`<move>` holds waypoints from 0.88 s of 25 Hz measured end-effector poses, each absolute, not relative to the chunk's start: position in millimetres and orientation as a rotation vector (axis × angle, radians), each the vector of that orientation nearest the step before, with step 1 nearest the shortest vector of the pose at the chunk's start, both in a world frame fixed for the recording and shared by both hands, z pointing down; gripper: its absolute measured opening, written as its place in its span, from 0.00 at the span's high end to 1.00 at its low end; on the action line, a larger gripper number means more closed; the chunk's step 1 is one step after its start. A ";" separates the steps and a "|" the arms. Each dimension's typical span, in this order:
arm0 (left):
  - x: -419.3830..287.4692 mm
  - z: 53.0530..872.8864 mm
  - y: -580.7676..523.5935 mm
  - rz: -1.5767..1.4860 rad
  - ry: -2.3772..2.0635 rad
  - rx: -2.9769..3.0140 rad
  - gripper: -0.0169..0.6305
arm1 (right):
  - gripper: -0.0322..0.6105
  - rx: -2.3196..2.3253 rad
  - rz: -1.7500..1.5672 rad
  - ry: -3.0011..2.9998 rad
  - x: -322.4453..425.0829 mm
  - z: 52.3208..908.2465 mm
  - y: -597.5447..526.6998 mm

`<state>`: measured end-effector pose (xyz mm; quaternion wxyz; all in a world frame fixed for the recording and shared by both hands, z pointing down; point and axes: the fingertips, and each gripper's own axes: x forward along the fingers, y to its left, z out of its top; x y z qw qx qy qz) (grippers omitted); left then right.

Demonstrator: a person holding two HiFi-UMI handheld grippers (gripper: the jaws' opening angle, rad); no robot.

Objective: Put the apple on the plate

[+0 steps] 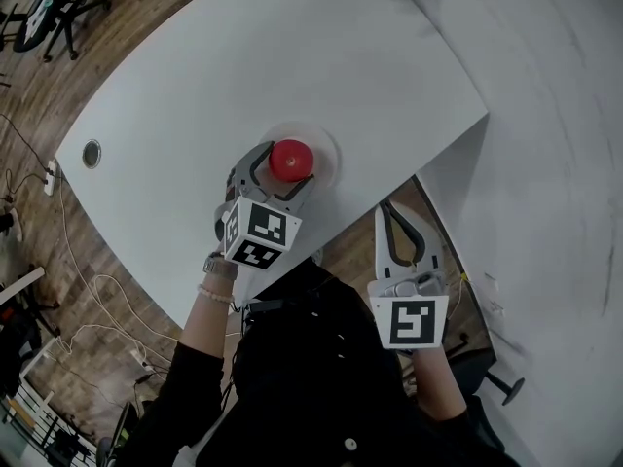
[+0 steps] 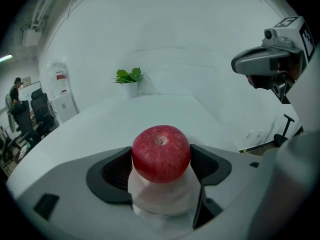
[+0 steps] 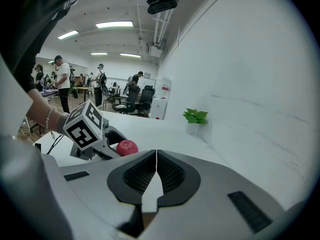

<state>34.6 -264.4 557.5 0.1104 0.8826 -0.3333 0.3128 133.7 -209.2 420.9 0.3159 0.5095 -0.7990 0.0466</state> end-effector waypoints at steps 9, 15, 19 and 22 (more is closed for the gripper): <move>43.0 550.9 -259.4 0.855 -0.961 2.585 0.42 | 0.88 1.358 0.116 -2.129 138.7 418.7 -208.4; 39.7 541.8 -256.1 0.845 -0.991 2.586 0.42 | 0.88 1.362 0.108 -2.136 136.2 412.9 -205.2; 33.5 535.5 -255.8 0.821 -1.032 2.574 0.42 | 0.88 1.358 0.093 -2.149 133.1 410.1 -203.3; 31.3 528.2 -252.8 0.803 -1.056 2.573 0.42 | 0.88 1.361 0.082 -2.161 132.2 405.4 -199.3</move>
